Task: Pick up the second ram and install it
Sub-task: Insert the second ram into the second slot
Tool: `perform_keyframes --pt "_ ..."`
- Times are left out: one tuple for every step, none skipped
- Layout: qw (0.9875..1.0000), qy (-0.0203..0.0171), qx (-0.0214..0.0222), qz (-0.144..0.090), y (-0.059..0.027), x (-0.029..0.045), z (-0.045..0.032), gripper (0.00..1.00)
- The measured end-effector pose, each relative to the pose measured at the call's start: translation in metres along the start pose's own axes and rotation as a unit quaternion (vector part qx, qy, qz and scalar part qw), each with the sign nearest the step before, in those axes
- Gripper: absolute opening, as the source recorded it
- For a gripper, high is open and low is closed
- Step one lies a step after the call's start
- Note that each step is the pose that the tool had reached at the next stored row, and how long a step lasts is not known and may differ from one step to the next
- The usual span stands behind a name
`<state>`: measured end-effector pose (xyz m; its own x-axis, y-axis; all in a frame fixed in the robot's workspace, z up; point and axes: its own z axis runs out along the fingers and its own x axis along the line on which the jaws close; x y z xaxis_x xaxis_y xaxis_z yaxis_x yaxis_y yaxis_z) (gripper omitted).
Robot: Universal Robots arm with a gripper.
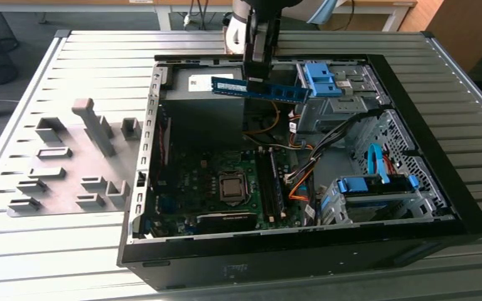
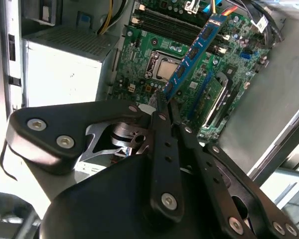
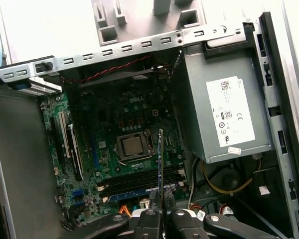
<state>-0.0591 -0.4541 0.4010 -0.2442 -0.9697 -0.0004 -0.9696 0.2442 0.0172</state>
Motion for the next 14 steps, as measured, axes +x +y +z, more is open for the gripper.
perform_keyframes --pt "1.0000 -0.0001 0.0000 0.007 0.0000 0.0000 0.0000 0.14" --pt "0.9999 -0.0002 0.0000 0.013 0.0000 0.0000 0.0001 0.14" --pt "0.9998 -0.0003 0.0000 0.019 0.0000 0.0000 0.0001 0.14" --pt "0.9997 -0.0004 0.0000 0.026 0.0000 0.0000 0.0001 0.14" --pt "0.9995 -0.0006 0.0000 0.031 0.0000 0.0000 0.0002 0.14" --pt "0.9994 -0.0006 0.0000 0.035 -0.0001 0.0000 0.0002 0.14" --pt "0.9993 -0.0007 0.0000 0.037 -0.0002 0.0000 0.0002 0.14" --pt "0.9993 -0.0007 0.0000 0.038 -0.0002 0.0000 0.0002 0.14" --pt "0.9993 -0.0007 0.0000 0.038 -0.0001 0.0000 0.0002 0.14" --pt "0.9993 -0.0007 0.0000 0.038 -0.0001 0.0000 0.0002 0.14" --pt "0.9993 -0.0007 0.0000 0.038 -0.0001 0.0000 0.0002 0.14" --pt "0.9993 -0.0007 0.0000 0.038 -0.0001 0.0000 0.0002 0.14" --pt "0.9993 -0.0007 0.0000 0.038 -0.0001 0.0000 0.0002 0.14" --pt "0.9993 -0.0007 0.0000 0.038 -0.0001 0.0000 0.0002 0.14"
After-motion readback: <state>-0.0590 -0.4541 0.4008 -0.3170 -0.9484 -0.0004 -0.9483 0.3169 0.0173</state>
